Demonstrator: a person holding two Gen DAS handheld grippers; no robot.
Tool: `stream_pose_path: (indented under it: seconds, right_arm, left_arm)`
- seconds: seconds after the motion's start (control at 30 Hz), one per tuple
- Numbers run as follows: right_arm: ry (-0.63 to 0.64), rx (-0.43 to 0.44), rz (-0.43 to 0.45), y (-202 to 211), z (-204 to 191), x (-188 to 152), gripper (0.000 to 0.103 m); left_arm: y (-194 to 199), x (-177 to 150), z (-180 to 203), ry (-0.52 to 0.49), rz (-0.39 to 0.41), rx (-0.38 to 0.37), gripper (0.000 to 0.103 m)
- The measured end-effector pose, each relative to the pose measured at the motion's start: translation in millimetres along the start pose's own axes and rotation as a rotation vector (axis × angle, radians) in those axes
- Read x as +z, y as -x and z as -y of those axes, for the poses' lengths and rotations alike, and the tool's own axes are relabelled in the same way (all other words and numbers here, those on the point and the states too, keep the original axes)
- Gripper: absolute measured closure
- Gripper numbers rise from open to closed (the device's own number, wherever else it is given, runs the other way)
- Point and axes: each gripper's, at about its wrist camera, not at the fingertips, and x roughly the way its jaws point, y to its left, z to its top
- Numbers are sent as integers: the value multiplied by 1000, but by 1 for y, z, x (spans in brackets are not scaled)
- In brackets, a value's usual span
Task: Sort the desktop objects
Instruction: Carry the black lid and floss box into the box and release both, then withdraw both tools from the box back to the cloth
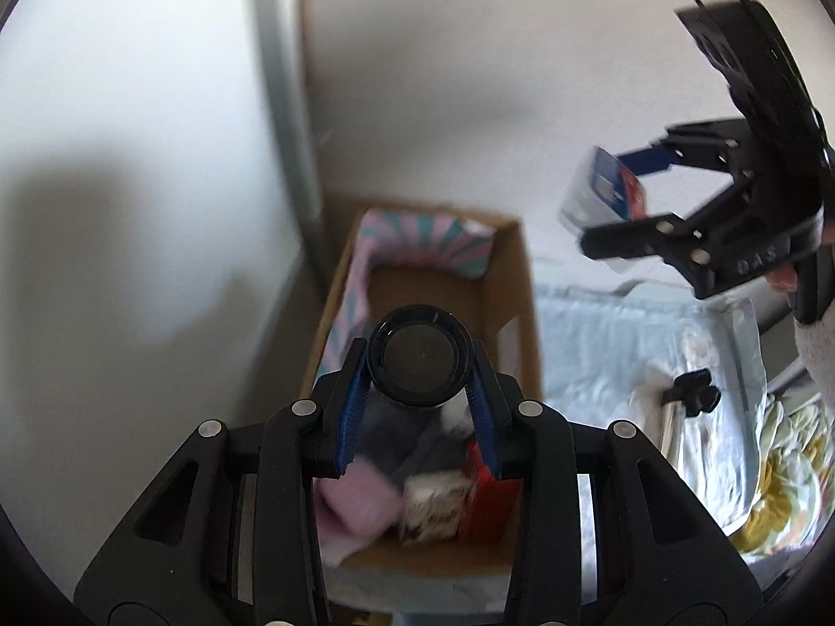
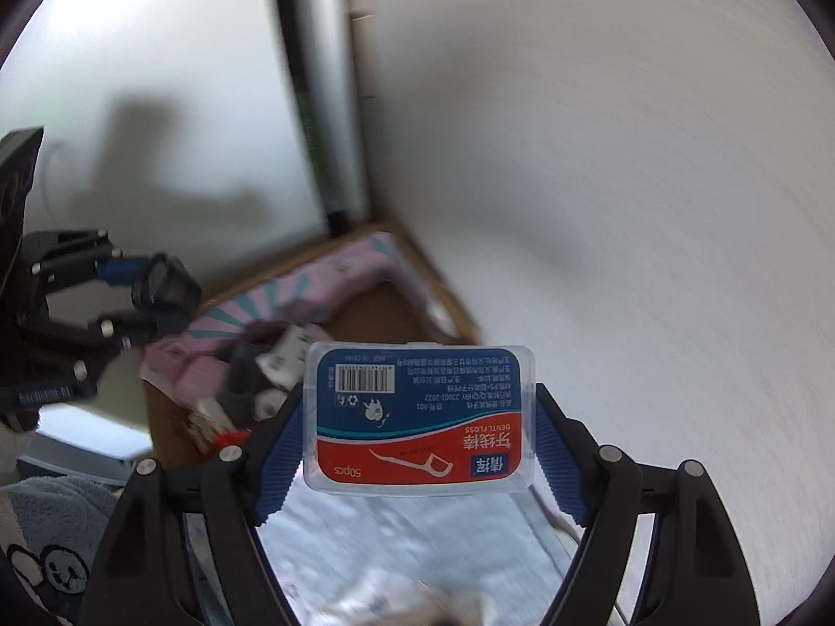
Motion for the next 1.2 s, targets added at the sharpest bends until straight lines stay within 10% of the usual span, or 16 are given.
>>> stream_pose_path:
  seconds: [0.57, 0.63, 0.7, 0.73, 0.9, 1.2]
  right_arm:
    - [198, 143, -176, -101, -98, 53, 27]
    - [183, 145, -201, -109, -100, 55, 26]
    - [153, 151, -221, -116, -99, 56, 26]
    - [126, 157, -232, -120, -97, 55, 24]
    - [2, 141, -209, -123, -78, 49, 0]
    - [-99, 91, -143, -90, -54, 40, 0]
  left_arm:
    - [-26, -55, -21, 200, -108, -69, 69]
    - [-30, -56, -25, 236, -131, -106, 62]
    - [-37, -55, -27, 265, -163, -105, 10]
    - [-37, -55, -28, 269, -157, -99, 4]
    - [-27, -52, -29, 272, -106, -100, 2]
    - [-21, -41, -12, 169, -93, -32, 2]
